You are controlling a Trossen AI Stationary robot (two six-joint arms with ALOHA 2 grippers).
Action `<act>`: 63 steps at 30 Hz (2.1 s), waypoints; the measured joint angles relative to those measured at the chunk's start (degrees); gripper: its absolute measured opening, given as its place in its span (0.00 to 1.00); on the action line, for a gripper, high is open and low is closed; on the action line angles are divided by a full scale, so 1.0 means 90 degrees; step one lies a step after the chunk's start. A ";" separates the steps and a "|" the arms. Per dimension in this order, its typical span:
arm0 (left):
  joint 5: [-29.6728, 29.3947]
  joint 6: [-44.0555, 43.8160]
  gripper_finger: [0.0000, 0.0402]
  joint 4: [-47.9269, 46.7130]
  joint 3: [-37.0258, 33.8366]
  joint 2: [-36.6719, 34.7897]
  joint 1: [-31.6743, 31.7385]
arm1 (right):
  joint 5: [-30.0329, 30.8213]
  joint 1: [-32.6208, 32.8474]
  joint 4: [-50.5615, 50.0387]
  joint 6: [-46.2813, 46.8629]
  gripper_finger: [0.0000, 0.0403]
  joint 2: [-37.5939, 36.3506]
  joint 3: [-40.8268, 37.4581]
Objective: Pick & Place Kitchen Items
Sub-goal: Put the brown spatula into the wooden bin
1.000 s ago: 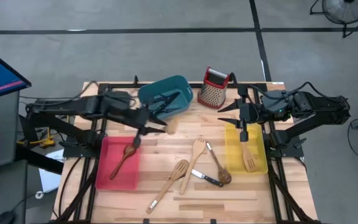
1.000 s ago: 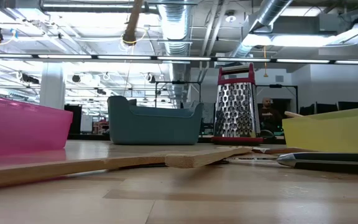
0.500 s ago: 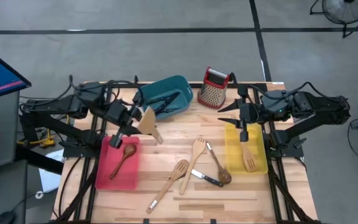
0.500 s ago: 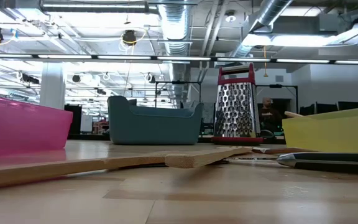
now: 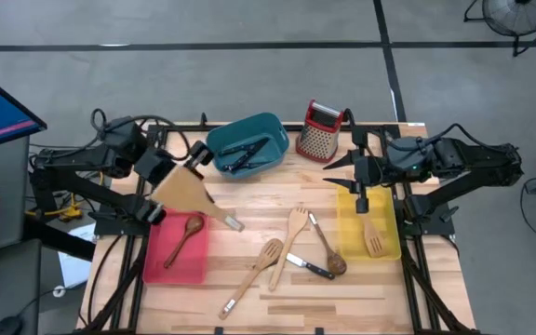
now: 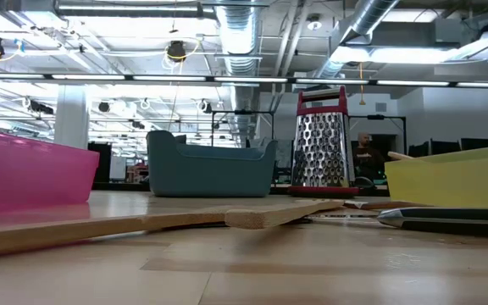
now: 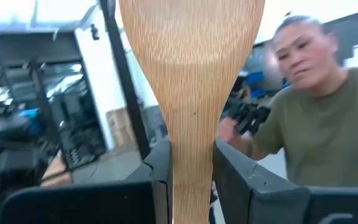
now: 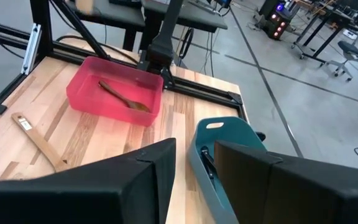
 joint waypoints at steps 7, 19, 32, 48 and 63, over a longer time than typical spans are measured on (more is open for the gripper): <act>0.0559 -0.0007 0.15 0.0842 0.0000 -0.0002 -0.0342 | 0.0000 0.0000 0.0011 -0.0009 0.30 0.0353 0.0010; 0.0691 0.0096 0.15 0.1153 -0.0002 0.0000 -0.1125 | 0.0000 -0.0005 0.0036 -0.0060 0.30 0.0594 0.0007; 0.0998 0.0323 0.15 0.1219 -0.0002 0.0036 -0.1897 | 0.0000 -0.0005 0.0162 -0.0057 0.30 0.0596 0.0007; 0.2331 -0.0113 0.15 0.1790 -0.0002 0.0185 -0.2919 | 0.0002 -0.0005 0.0516 -0.0060 0.30 0.0596 0.0007; 0.2641 -0.0105 0.15 0.1769 -0.0002 0.0182 -0.3315 | 0.0002 -0.0302 0.0514 -0.0002 0.30 0.0596 0.0007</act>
